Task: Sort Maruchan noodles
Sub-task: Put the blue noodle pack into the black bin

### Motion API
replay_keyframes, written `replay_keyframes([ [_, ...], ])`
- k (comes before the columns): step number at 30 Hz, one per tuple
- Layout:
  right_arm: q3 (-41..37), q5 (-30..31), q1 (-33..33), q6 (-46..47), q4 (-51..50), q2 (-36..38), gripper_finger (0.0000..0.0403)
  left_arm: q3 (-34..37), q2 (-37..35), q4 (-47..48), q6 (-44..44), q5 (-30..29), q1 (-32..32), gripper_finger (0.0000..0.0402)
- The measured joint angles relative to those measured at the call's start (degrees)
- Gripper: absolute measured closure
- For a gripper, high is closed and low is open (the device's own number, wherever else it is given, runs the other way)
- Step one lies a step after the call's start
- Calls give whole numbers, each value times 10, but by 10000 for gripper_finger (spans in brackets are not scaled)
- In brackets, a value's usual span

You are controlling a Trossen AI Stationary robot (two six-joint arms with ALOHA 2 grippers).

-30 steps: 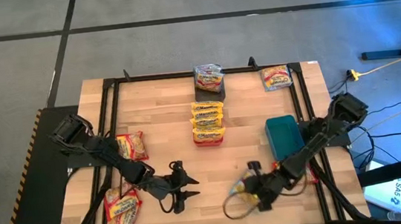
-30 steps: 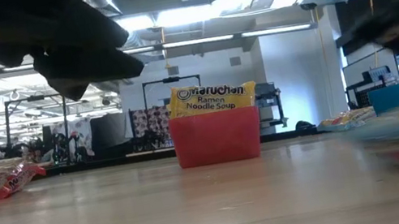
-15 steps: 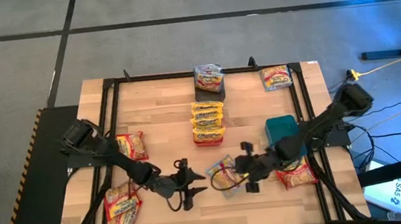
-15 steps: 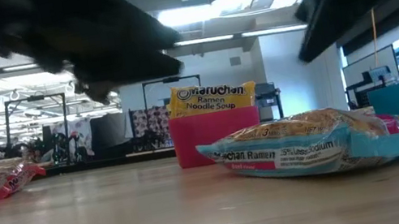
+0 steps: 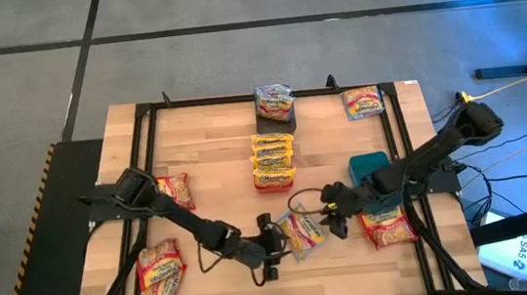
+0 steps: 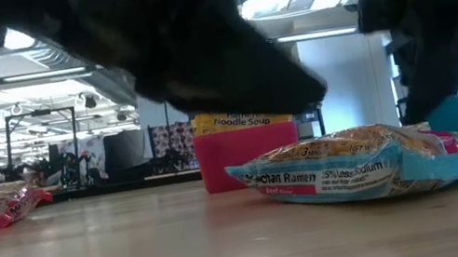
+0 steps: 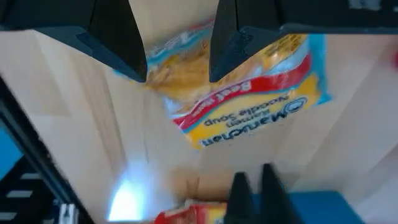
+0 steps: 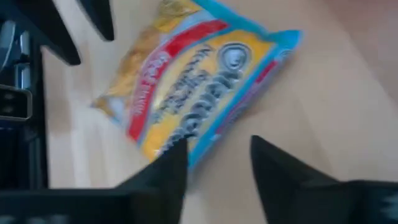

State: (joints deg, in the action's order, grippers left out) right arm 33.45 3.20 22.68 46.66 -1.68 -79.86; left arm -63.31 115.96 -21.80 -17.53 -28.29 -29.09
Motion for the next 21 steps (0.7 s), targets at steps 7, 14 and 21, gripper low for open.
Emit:
replay_keyframes([
  [7, -45, -44, -29, 35, 122, -15, 130, 1, 19, 16, -19, 27, 19, 232],
  [14, -46, -53, -29, 71, 150, -53, 96, 1, 40, 15, -60, 70, 30, 232],
  [21, -46, -69, -29, 72, 214, -61, 106, 1, 40, 19, -62, 78, 32, 232],
])
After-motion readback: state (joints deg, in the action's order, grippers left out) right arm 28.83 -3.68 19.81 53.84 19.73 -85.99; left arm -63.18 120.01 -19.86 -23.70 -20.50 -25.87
